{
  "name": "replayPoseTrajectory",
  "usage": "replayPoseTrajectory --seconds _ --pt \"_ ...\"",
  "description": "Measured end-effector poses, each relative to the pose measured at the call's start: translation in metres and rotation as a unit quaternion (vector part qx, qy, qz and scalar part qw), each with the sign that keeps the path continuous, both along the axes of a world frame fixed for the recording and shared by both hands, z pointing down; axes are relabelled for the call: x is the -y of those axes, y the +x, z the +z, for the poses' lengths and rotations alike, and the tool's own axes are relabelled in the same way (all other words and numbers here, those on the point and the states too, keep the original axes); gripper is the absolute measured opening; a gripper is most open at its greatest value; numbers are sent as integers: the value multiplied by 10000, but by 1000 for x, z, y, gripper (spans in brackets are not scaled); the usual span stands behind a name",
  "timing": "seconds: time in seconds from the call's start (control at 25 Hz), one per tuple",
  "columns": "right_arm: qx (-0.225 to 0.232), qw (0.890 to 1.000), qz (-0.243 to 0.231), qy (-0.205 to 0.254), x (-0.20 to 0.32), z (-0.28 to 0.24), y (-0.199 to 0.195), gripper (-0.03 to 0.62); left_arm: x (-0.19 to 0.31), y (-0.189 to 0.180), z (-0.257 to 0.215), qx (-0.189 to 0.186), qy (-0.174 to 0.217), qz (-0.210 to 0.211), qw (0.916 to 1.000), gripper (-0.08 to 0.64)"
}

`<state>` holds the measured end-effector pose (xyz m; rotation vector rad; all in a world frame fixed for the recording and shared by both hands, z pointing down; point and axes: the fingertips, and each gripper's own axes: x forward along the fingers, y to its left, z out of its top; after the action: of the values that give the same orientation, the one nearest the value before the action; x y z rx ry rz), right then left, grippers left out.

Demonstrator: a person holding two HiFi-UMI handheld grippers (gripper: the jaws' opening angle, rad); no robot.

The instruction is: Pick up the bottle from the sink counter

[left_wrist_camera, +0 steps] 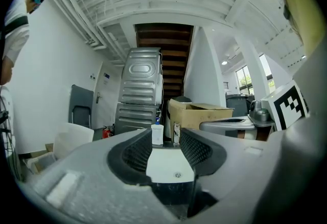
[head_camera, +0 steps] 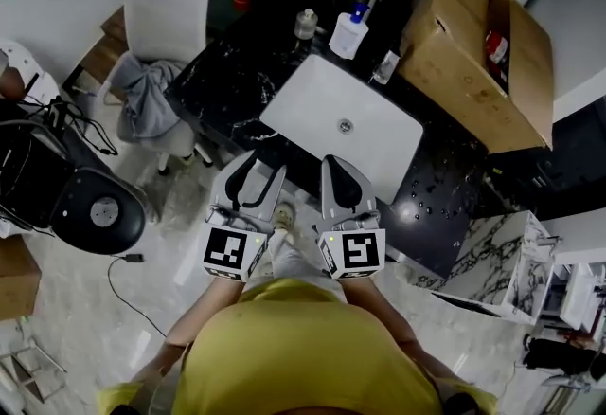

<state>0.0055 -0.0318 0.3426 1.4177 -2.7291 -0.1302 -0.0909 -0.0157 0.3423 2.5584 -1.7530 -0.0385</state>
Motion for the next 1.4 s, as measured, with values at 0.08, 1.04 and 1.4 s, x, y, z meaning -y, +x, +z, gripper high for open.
replayPoseTrajectory --seconds 0.08,1.04,1.4 --pt "10 10000 -3 -12 28 0 -5 0 27 -5 -2 7 51 -11 10000 178" --pt "66 9994 -265 -194 195 15 -16 0 206 -1 -2 -61 9 44 10000 176" --pt "115 9997 -88 -209 222 19 -16 0 239 2 -3 62 13 244 9997 177"
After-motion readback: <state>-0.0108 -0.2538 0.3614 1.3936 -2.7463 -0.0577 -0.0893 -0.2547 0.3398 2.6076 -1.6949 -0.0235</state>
